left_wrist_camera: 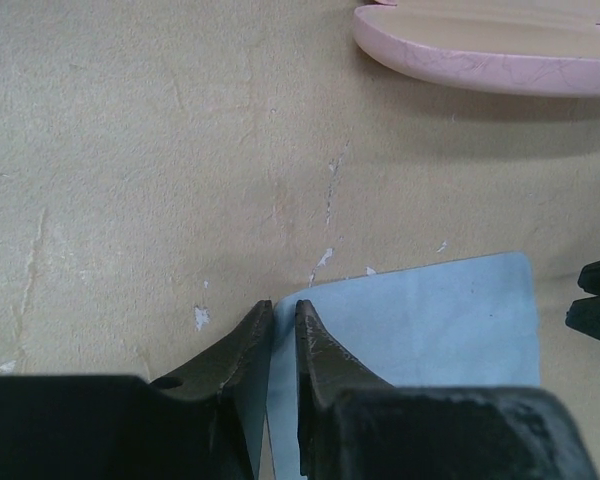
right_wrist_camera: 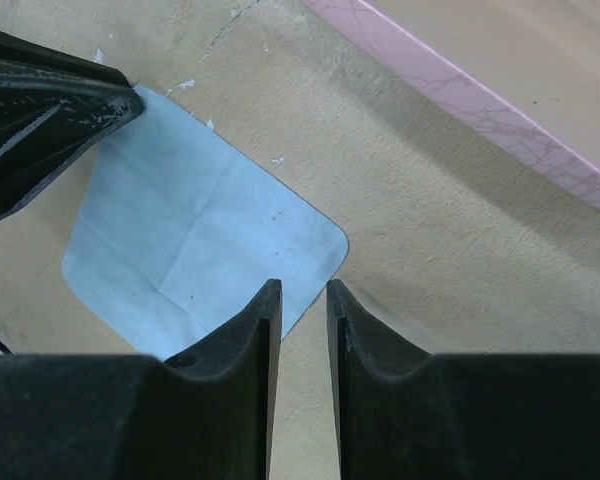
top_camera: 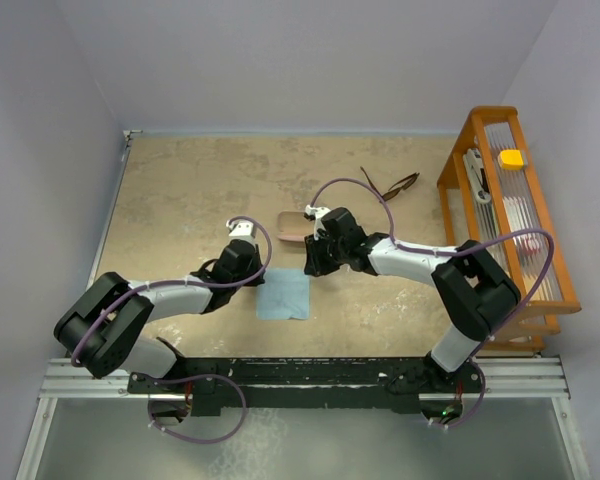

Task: Organize the sunglasses
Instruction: Fold the glasses cleaning cloth at the center of the board.

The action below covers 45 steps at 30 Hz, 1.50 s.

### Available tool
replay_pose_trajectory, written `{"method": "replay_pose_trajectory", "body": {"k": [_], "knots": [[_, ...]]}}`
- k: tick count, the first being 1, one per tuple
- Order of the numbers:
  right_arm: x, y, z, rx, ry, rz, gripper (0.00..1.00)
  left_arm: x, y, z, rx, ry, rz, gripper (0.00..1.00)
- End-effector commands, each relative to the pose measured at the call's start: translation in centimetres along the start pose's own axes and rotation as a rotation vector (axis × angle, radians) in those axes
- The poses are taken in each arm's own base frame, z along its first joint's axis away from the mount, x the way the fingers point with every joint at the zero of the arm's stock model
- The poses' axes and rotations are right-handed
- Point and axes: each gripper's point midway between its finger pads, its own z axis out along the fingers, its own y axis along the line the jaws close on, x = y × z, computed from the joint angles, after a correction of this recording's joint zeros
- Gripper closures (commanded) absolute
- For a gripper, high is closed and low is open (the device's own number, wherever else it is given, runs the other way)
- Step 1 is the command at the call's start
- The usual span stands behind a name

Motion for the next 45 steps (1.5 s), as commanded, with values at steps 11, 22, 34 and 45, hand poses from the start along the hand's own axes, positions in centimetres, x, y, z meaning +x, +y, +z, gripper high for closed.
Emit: {"method": "replay_pose_trajectory", "body": {"k": [11,22,34,45], "knots": [[-1.5,0.4,0.5,-0.016,-0.020,-0.020,0.73,0.9,1.7,0.3,-0.099,0.040,0.019,1.00],[-1.8,-0.4,1.8,0.014,-0.017,-0.020,0.73,1.3,1.3,0.4,-0.069,0.047,0.018,1.00],[-1.4,-1.6,2.5,0.050,-0.010,-0.019,0.72,1.8,1.1,0.5,-0.051,0.058,0.015,1.00],[-0.1,-0.9,2.8,0.001,0.009,0.007,0.73,1.9,1.3,0.5,-0.057,0.058,0.014,1.00]]}}
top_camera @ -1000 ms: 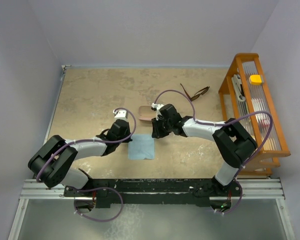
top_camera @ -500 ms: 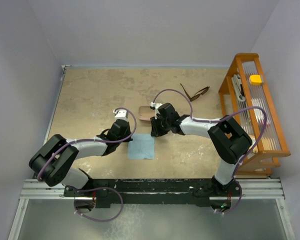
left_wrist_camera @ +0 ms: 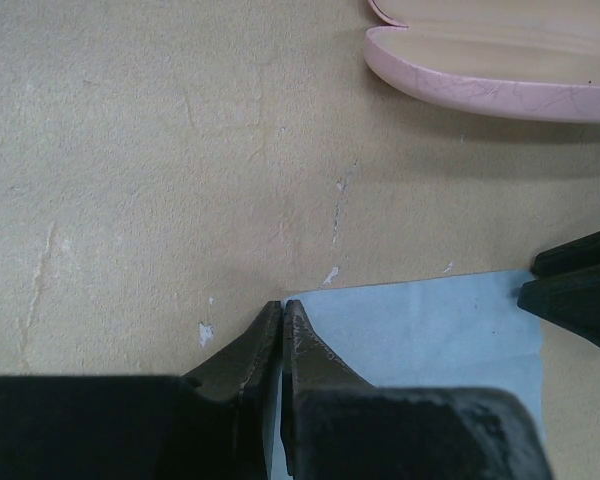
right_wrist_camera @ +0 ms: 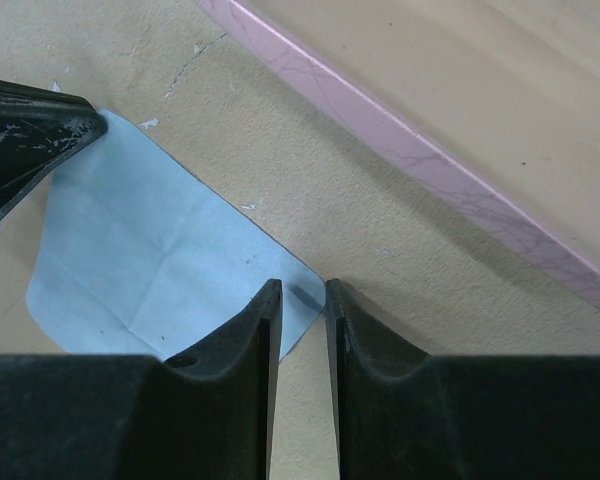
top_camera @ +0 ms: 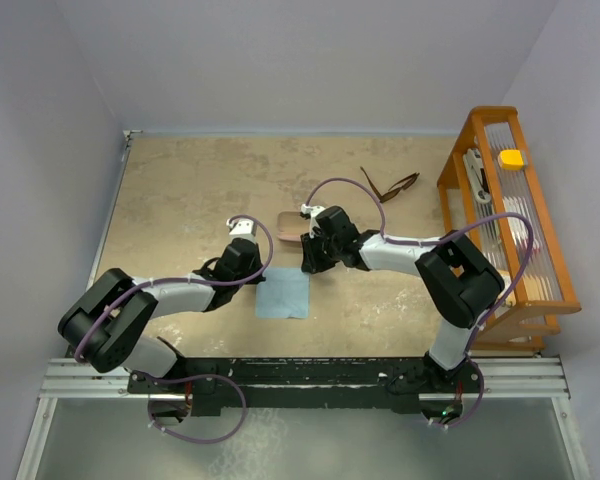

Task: Organize the sunglasses
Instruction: Fold the glasses cleaning cloth at the center of the board.

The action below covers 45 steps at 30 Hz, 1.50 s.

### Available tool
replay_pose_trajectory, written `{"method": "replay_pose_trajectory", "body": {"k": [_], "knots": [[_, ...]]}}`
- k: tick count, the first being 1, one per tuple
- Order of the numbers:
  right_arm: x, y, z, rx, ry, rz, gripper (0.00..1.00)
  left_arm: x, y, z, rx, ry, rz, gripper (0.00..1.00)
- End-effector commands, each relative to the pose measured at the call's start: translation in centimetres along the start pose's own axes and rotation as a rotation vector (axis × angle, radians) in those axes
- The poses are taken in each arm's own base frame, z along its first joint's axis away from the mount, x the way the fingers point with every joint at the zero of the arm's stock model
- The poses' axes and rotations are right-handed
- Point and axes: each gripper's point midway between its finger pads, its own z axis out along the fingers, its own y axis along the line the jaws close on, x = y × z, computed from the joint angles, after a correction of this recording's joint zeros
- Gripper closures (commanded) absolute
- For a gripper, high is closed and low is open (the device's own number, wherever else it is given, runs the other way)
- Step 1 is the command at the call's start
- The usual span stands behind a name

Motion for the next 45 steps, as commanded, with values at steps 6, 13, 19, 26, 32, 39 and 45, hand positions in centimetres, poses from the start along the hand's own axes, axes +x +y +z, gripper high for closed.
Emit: {"method": "replay_pose_trajectory", "body": {"k": [6,13,19,26,32,39,45], "knots": [[0.9,0.3,0.5,-0.032,0.003,0.017,0.76,2.4,1.1,0.0,-0.027,0.078,0.024,1.00],[1.1,0.6,0.3,-0.036,0.007,0.013,0.78,2.5,1.0,0.0,-0.026,0.080,0.024,1.00],[1.4,0.8,0.2,-0.037,0.013,0.011,0.79,2.5,1.0,0.0,-0.026,0.082,0.023,1.00],[1.7,1.0,0.3,-0.038,0.022,0.004,0.90,2.5,1.1,0.1,-0.026,0.081,0.021,1.00],[1.7,0.8,0.3,-0.031,0.020,0.001,1.00,2.5,1.1,0.1,-0.027,0.080,0.023,1.00],[1.0,0.9,0.2,-0.029,0.003,-0.023,1.00,2.3,1.2,0.0,-0.032,0.071,0.029,1.00],[-0.4,1.5,-1.1,-0.034,-0.044,-0.056,1.00,0.9,1.1,-0.8,-0.033,0.021,0.009,1.00]]}}
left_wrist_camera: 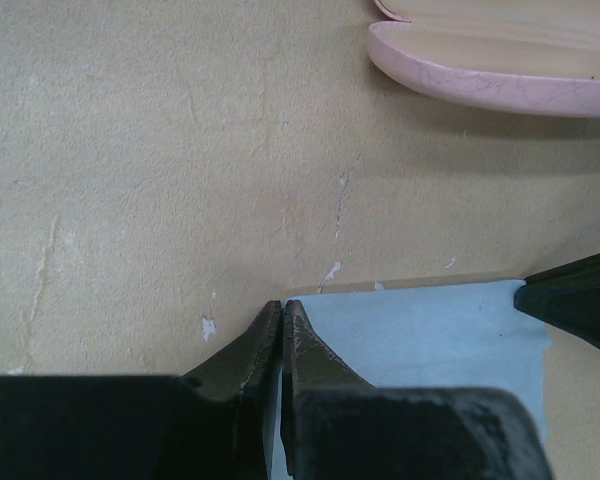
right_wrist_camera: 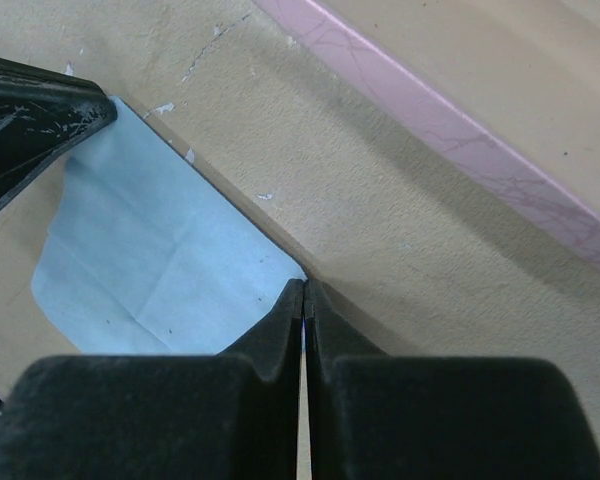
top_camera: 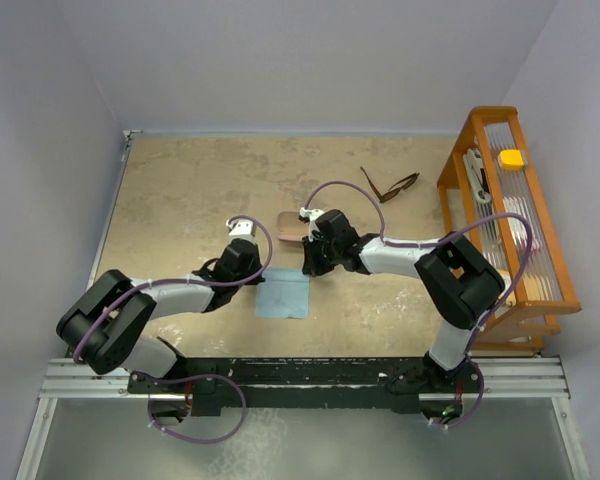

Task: Organize the sunglasses
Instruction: Fold the glasses cleaning cloth at the center of the board.

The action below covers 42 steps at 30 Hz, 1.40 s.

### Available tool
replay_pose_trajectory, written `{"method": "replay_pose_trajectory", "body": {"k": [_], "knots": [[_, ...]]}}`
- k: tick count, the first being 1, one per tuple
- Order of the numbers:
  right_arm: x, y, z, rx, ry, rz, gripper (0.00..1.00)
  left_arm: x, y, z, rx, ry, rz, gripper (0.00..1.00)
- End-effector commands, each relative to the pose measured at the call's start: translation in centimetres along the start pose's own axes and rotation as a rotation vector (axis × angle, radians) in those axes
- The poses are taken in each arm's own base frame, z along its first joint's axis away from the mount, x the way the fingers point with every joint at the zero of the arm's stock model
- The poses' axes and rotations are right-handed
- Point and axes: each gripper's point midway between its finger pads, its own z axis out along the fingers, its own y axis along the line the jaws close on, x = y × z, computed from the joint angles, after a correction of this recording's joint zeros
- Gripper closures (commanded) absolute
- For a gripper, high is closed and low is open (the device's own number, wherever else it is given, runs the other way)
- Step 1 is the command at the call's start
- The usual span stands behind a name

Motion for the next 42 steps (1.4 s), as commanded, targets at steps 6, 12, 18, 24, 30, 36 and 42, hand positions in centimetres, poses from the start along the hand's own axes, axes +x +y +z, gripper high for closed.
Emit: {"method": "replay_pose_trajectory", "body": {"k": [6,12,18,24,30,36,42], "knots": [[-1.2,1.2,-2.1,-0.008,-0.047,-0.066,1.00,0.7,0.9,-1.3,-0.027,0.004,-0.010,1.00],[-1.4,1.8,-2.6,-0.018,-0.059,-0.078,1.00,0.5,0.4,-1.8,-0.016,-0.017,-0.014,1.00],[0.3,2.0,-2.8,-0.023,-0.032,-0.083,1.00,0.2,0.1,-2.4,-0.013,-0.029,-0.007,1.00],[0.5,2.5,-3.4,-0.032,-0.040,-0.090,1.00,-0.5,-0.5,-3.3,-0.006,-0.055,-0.002,1.00],[0.9,3.2,-3.8,-0.048,-0.043,-0.091,1.00,-0.5,-1.0,-3.9,0.005,-0.059,0.004,1.00],[1.3,3.3,-3.8,-0.048,-0.044,-0.098,1.00,0.1,-1.3,-3.6,0.009,-0.049,0.017,1.00],[1.4,3.4,-3.7,-0.051,-0.043,-0.095,1.00,-0.4,-1.5,-2.7,-0.004,-0.070,0.034,0.90]]}}
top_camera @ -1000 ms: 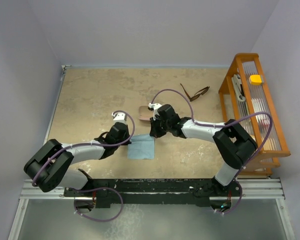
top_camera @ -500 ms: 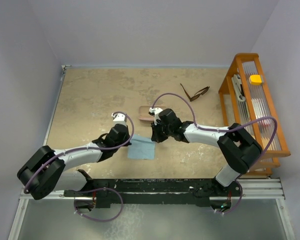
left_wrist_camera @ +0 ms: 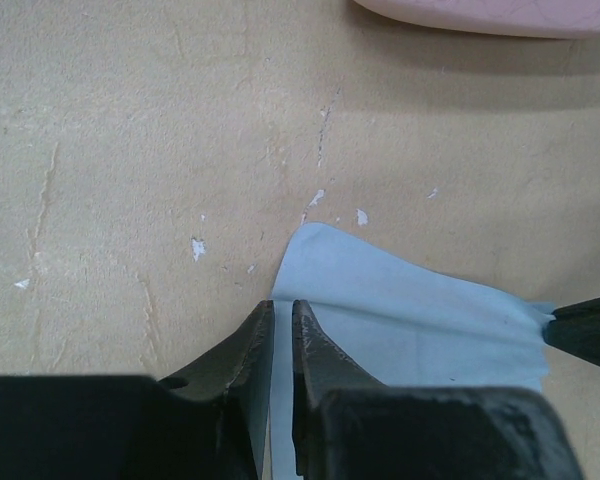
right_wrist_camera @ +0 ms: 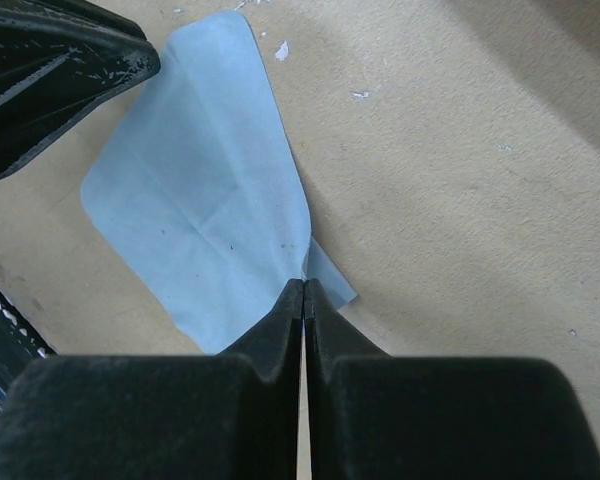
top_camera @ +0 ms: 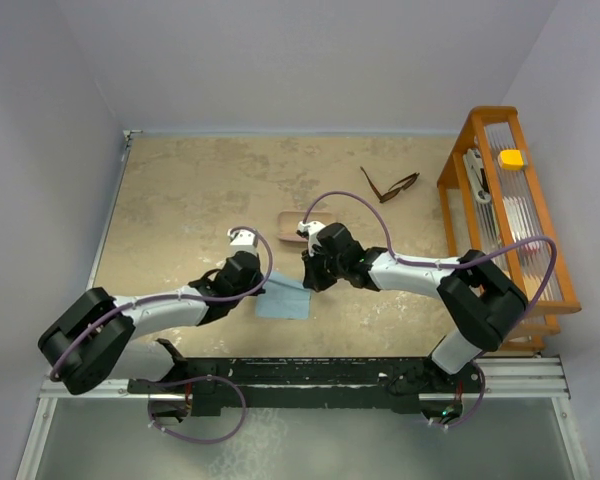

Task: Organize the sunglasses
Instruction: Fold the glasses cleaning cloth at the center of the board.

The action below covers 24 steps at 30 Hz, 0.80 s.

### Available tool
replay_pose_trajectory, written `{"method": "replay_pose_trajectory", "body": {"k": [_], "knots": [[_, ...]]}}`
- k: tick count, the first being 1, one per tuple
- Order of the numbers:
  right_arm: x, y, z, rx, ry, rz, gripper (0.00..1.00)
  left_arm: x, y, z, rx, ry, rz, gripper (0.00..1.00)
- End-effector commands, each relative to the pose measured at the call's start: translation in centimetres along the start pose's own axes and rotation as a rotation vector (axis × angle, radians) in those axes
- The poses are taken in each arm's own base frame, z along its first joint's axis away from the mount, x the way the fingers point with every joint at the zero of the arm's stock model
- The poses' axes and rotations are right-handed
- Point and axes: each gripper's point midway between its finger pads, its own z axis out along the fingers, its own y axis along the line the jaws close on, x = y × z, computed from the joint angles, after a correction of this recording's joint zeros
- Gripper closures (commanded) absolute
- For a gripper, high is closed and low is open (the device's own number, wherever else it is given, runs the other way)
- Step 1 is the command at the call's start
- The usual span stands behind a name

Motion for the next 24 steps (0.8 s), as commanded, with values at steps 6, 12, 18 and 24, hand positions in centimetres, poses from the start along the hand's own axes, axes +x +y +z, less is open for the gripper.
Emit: {"method": "replay_pose_trajectory", "body": {"k": [6,12,18,24], "knots": [[-1.2,0.2,-0.2,0.005,-0.050,-0.009,1.00,-2.7,-0.8,1.4,-0.025,-0.085,0.023,0.87],[-1.1,-0.1,-0.1,0.018,-0.050,-0.010,1.00,-4.7,-1.0,1.0,-0.026,-0.143,0.024,0.86],[-0.9,0.1,0.2,0.003,-0.032,-0.012,1.00,-5.3,-2.0,1.7,0.011,-0.136,0.051,0.85],[-0.7,0.3,0.2,-0.007,-0.025,-0.011,1.00,-4.5,-2.9,2.8,0.057,-0.106,0.076,0.81]]}}
